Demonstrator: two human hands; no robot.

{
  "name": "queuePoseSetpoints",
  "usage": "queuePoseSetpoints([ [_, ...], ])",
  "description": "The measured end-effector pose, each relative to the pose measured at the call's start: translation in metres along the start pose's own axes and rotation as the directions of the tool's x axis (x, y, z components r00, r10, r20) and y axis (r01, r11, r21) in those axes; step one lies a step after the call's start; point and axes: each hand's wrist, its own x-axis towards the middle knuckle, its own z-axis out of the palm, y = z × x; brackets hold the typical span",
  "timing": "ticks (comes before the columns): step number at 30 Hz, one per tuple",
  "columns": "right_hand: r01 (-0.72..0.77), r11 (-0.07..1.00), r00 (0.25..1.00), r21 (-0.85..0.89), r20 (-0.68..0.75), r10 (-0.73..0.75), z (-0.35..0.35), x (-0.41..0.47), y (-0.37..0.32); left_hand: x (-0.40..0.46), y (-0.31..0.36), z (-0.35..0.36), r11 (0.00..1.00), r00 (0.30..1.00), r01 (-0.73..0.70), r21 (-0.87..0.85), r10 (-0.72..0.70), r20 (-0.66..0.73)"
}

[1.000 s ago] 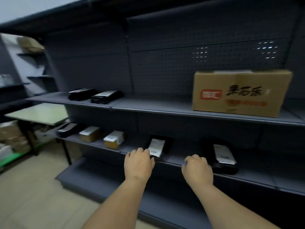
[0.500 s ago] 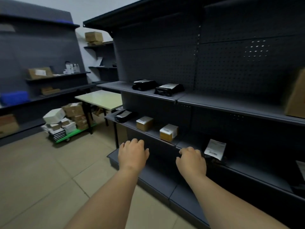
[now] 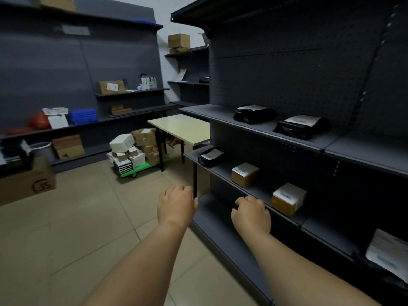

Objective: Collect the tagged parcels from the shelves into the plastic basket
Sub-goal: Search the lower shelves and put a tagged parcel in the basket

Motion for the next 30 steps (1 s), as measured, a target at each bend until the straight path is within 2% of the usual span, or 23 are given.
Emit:
queuePoseSetpoints([
  [8,0.032,0.999,0.999,0.007,-0.028,-0.032,0.029,0.139,-0.047,0.133,-0.027,0.024,1.0,1.0,-0.01,0.021,0.01,-0.026],
  [18,0.032,0.999,0.999,-0.041,-0.022,-0.032,0.059,0.24,-0.083,0.238,-0.054,0.064,0.999,0.999,-0.035,0.022,0.035,0.009],
  [25,-0.067,0.997,0.997,-0.04,-0.048,0.065,0.087,0.291,-0.108,0.307,-0.085,0.09,0.996,0.996,-0.088,-0.023,0.089,0.004],
  [30,-0.187,0.982,0.979,-0.027,-0.092,0.183,0.11,0.327,-0.148,0.365,-0.124,0.106,0.982,0.982,-0.187,-0.014,0.187,-0.013],
])
